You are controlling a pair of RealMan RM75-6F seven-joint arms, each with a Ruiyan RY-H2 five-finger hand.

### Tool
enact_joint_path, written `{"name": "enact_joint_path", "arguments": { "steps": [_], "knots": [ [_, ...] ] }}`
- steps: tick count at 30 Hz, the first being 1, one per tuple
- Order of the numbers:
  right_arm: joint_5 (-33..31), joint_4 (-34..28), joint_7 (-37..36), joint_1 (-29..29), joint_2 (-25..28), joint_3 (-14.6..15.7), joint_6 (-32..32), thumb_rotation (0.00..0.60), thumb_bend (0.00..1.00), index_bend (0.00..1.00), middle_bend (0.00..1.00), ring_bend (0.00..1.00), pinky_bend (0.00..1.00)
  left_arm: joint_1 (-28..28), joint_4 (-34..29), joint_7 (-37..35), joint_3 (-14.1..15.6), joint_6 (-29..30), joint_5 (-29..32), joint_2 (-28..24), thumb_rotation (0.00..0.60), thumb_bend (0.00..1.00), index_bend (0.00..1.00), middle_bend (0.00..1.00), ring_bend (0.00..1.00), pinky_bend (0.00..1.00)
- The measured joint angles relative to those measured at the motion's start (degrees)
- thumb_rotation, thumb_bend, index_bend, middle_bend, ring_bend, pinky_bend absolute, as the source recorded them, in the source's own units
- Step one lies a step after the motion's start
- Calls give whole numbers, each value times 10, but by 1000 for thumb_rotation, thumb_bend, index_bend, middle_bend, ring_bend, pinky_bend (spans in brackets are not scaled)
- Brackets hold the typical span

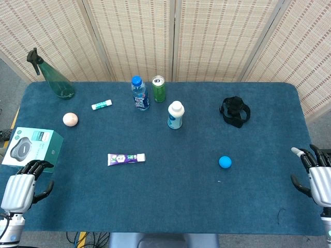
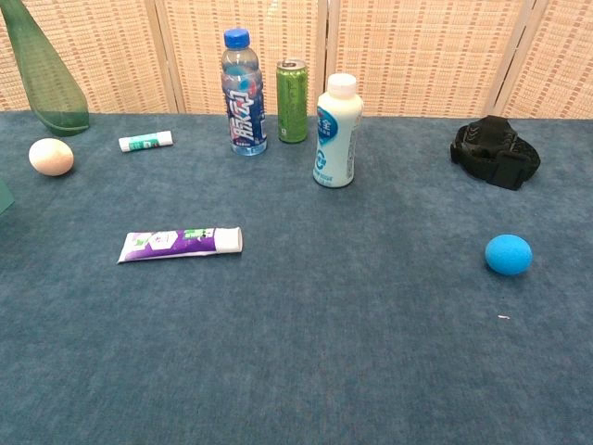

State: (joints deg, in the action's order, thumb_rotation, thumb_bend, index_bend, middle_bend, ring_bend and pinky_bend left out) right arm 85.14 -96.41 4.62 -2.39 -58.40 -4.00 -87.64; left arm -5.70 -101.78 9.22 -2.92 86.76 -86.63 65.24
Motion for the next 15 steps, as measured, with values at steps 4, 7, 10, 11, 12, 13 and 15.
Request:
{"name": "enact_joint_path", "arguments": {
  "steps": [4, 7, 10, 11, 12, 13, 15],
  "knots": [
    [0, 1, -2, -1, 0, -2, 0, 600, 225, 222, 264, 88, 162, -1, -1, -2, 0, -2, 1, -2, 600, 325, 321, 298, 207, 321],
    [2, 0, -7, -3, 2, -5, -1, 600, 225, 222, 264, 88, 162, -4, -1, -5, -2, -7, 2, -4, 600, 325, 321, 302, 207, 322],
    [4, -3, -7, -6, 10, -12, -4, 600, 226, 222, 264, 87, 163, -8, -1, -12, -3, -11, 0, -6, 600, 325, 321, 304, 206, 322],
    [4, -4, -4, -7, 11, -14, -5, 600, 226, 222, 264, 88, 163, -9, -1, -15, -4, -12, 0, -6, 600, 325, 321, 305, 206, 321],
    [4, -5, -1, -8, 13, -16, -6, 600, 226, 222, 264, 88, 163, -10, -1, -17, -6, -13, 1, -7, 600, 325, 321, 305, 206, 320],
    [3, -7, 2, -10, 17, -20, -7, 600, 226, 222, 264, 88, 162, -13, 0, -19, -9, -15, 3, -8, 600, 325, 321, 306, 206, 320],
    [3, -13, 5, -13, 23, -25, -8, 600, 225, 222, 264, 88, 162, -17, 0, -22, -12, -19, 4, -10, 600, 325, 319, 306, 207, 320]
  ]
}}
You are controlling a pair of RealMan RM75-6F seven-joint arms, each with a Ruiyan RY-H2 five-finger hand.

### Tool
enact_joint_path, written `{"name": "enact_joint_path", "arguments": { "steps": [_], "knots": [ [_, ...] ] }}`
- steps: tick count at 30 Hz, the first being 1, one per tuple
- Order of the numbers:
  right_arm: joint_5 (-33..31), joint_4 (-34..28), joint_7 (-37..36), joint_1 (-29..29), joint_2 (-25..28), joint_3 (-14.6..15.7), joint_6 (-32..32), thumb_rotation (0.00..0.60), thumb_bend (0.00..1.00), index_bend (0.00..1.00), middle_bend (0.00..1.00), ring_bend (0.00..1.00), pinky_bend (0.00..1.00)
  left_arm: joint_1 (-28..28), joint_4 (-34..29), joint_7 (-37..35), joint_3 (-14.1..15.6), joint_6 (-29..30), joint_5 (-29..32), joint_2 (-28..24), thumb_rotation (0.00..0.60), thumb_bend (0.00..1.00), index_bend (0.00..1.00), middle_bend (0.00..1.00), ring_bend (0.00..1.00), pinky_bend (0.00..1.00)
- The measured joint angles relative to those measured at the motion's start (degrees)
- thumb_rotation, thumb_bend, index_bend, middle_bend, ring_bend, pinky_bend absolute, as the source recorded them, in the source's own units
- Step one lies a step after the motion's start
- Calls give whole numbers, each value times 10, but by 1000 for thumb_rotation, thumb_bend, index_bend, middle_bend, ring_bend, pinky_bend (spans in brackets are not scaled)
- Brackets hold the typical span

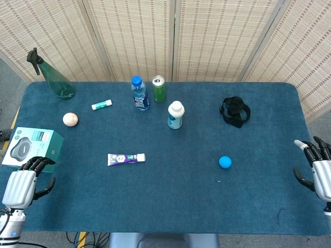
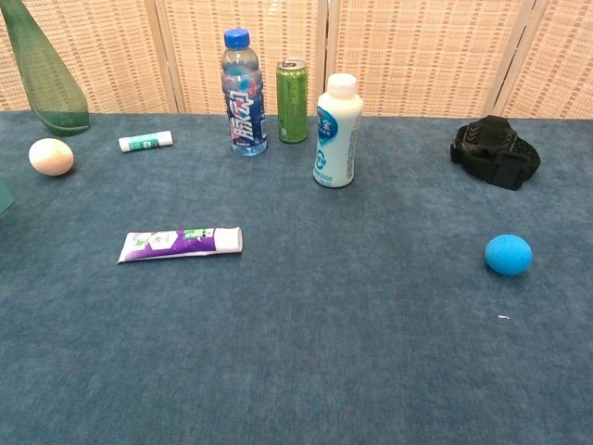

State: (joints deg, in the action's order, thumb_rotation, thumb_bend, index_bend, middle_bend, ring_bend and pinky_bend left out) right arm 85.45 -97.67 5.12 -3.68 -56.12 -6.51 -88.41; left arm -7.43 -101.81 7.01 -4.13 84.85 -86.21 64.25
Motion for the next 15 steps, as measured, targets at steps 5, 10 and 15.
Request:
{"name": "enact_joint_path", "arguments": {
  "steps": [5, 10, 15],
  "knots": [
    [0, -15, 1, -10, 17, -13, 0, 600, 225, 222, 264, 88, 163, -17, 0, 4, -7, -11, -10, -7, 600, 325, 309, 309, 204, 313],
    [-2, -28, 7, -21, 31, -22, 7, 600, 225, 222, 264, 88, 163, -45, -13, 8, -17, -40, -18, -15, 600, 299, 305, 327, 200, 310],
    [-2, -35, 12, -31, 39, -28, 15, 600, 225, 216, 264, 87, 163, -86, -32, 14, -32, -94, -11, -21, 600, 242, 315, 358, 200, 302]
  ]
}}
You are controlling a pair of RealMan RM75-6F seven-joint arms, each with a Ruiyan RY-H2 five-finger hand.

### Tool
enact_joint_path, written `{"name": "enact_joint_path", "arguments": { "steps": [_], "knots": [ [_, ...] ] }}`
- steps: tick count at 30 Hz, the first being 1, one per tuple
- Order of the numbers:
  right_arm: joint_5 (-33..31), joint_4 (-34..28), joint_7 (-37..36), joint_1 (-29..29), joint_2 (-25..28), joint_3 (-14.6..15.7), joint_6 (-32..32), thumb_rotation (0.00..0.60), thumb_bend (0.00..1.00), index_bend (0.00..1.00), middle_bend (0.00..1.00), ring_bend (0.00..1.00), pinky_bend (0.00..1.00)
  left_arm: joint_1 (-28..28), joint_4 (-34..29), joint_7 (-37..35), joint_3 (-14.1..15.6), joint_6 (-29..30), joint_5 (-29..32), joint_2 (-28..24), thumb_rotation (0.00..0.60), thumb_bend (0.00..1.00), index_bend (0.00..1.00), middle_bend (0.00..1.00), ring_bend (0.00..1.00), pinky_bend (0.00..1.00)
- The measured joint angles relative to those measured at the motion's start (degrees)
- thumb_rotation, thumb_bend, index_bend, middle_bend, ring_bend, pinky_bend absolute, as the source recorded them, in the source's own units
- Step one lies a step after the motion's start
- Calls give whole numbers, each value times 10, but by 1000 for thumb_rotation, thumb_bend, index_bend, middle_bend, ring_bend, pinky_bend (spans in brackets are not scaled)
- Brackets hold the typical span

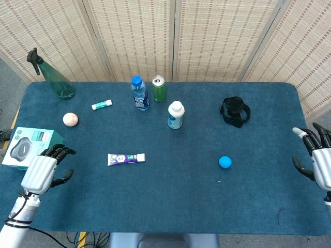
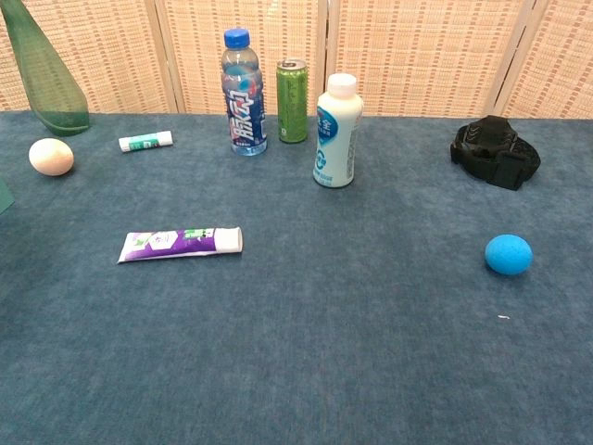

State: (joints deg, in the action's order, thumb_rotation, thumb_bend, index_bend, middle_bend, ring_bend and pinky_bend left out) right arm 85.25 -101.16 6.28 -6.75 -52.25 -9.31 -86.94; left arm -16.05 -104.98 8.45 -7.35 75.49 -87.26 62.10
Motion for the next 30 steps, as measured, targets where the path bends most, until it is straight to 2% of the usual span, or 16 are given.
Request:
{"name": "enact_joint_path", "arguments": {
  "steps": [6, 13, 19, 22, 30],
  "knots": [
    [2, -4, 3, -5, 4, -1, 3, 600, 225, 216, 264, 87, 162, -54, -9, 5, -20, -74, 38, 7, 600, 227, 332, 388, 201, 288],
    [2, 1, -2, -4, 4, 1, 2, 600, 224, 216, 264, 88, 162, -112, -14, 37, -35, -151, 116, 28, 600, 227, 316, 376, 188, 282],
    [1, 9, -10, -2, 2, 4, 0, 600, 224, 216, 264, 88, 162, -152, -13, 101, -39, -186, 191, 59, 600, 227, 235, 334, 166, 252],
    [-1, 14, -14, -1, 0, 6, 0, 600, 224, 216, 264, 88, 162, -172, -14, 136, -37, -202, 229, 74, 600, 227, 196, 277, 109, 201],
    [-6, 27, -24, -2, -6, 7, 5, 600, 224, 215, 264, 88, 162, -215, -3, 214, -24, -208, 300, 128, 600, 227, 190, 265, 96, 186]
  ]
}}
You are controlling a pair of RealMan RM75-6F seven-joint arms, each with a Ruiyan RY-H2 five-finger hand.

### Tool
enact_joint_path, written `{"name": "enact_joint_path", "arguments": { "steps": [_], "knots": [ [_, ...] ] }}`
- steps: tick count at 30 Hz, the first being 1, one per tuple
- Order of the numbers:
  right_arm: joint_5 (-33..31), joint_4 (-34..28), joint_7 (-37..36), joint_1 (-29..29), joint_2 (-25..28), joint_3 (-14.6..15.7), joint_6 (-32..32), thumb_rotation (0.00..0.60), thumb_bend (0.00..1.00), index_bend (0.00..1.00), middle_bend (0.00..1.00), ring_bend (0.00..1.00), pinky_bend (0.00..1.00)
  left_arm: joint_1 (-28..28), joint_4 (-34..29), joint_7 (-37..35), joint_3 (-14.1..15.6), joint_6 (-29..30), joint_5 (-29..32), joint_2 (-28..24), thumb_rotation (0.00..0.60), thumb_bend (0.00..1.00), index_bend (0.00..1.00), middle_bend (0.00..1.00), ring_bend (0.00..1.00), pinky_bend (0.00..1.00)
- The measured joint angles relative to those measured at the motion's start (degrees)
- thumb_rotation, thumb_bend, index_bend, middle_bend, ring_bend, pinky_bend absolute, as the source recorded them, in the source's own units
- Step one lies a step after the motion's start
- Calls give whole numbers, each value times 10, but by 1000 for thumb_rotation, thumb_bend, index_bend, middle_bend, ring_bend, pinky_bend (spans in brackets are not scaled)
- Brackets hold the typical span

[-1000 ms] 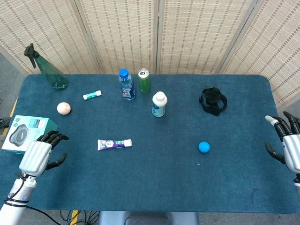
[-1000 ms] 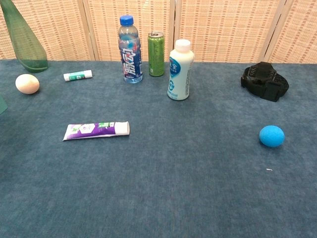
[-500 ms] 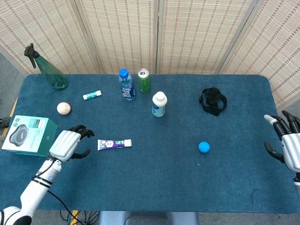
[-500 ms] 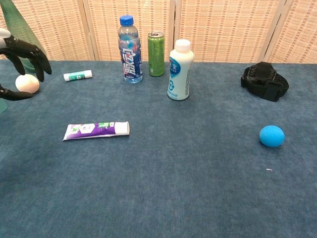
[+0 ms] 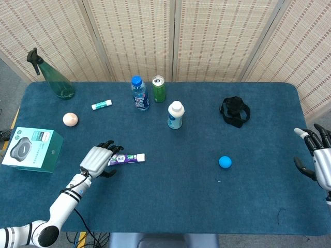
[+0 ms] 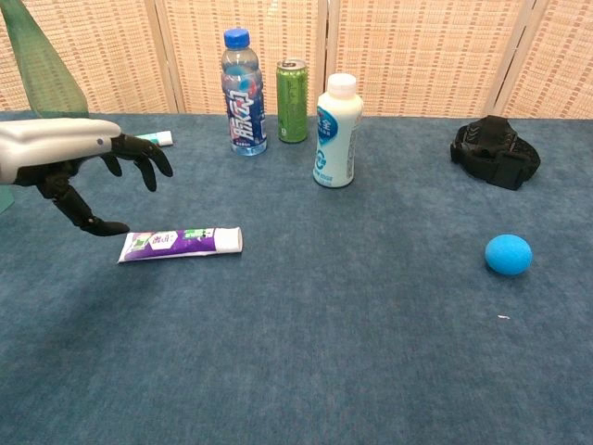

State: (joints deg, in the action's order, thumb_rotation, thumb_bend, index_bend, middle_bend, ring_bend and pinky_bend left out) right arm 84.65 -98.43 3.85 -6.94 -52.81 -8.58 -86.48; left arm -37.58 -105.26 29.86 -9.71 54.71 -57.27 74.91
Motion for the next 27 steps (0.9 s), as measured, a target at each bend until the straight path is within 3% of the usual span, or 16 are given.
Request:
{"name": "enact_joint_path", "arguments": {
  "steps": [11, 22, 27],
  "knots": [
    [-2, 3, -3, 1, 1, 0, -2, 600, 224, 216, 264, 87, 162, -49, 37, 59, 13, 10, 79, 74, 600, 227, 190, 262, 96, 185],
    [-5, 3, -8, 11, 5, 4, -12, 600, 224, 216, 264, 88, 163, -68, 115, 49, 14, 28, 76, 143, 600, 227, 142, 247, 97, 185],
    [-5, 2, -8, 12, 6, 4, -13, 600, 224, 216, 264, 88, 162, -78, 146, 44, 12, 24, 77, 162, 600, 227, 67, 197, 76, 185]
  ]
}}
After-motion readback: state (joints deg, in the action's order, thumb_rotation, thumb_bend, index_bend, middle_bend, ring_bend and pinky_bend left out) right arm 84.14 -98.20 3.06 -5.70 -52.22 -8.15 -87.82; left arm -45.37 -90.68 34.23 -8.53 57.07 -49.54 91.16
